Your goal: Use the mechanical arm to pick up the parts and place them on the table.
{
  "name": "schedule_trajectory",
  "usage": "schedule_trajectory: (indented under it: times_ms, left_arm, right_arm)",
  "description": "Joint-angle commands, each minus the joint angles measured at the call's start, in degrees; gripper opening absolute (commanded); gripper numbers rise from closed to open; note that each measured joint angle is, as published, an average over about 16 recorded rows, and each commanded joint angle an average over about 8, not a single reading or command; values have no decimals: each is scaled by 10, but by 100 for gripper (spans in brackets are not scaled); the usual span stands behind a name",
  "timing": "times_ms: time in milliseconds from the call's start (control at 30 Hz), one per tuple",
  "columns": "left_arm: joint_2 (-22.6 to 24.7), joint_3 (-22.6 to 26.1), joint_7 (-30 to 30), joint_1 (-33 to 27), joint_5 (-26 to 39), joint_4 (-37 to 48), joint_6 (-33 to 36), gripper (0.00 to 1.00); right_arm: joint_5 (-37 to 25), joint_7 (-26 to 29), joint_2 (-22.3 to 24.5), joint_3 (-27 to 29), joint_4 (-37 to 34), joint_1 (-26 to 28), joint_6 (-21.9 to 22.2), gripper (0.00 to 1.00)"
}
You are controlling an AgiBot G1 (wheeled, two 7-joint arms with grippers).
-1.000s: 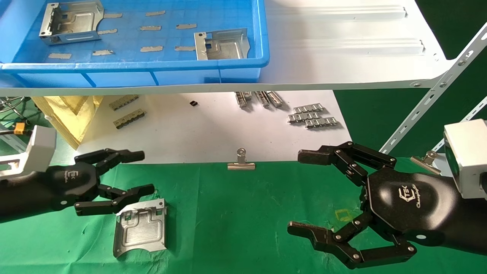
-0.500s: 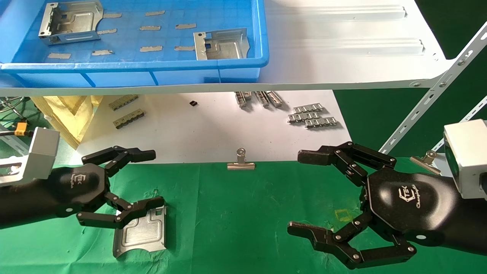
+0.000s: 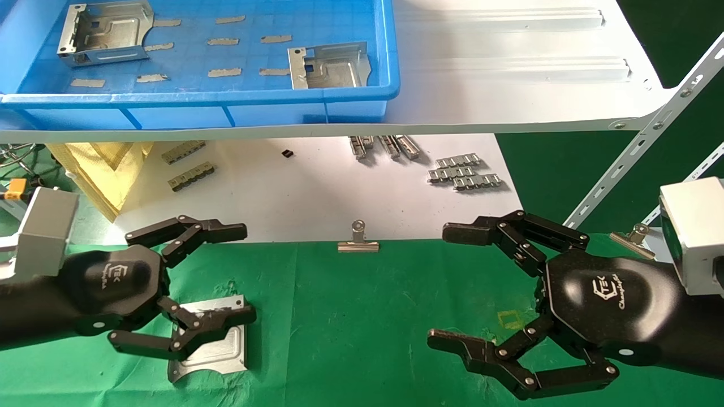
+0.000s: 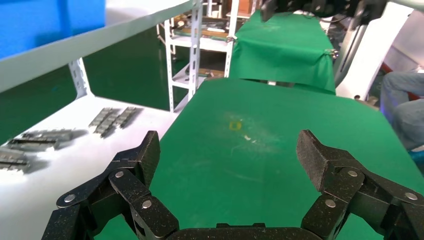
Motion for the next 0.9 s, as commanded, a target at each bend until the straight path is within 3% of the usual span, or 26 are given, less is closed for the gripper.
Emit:
schedule_trajectory:
  times_ms: [33,900]
  left_arm:
    - [-2,-10,-10,7,0,-18,-2,100]
    - [-26,-132,-127,95,-6,-224,-25,100]
  right_arm:
    - [0,0,0,0,0,0,0,100]
    - [0,0,0,0,0,0,0,100]
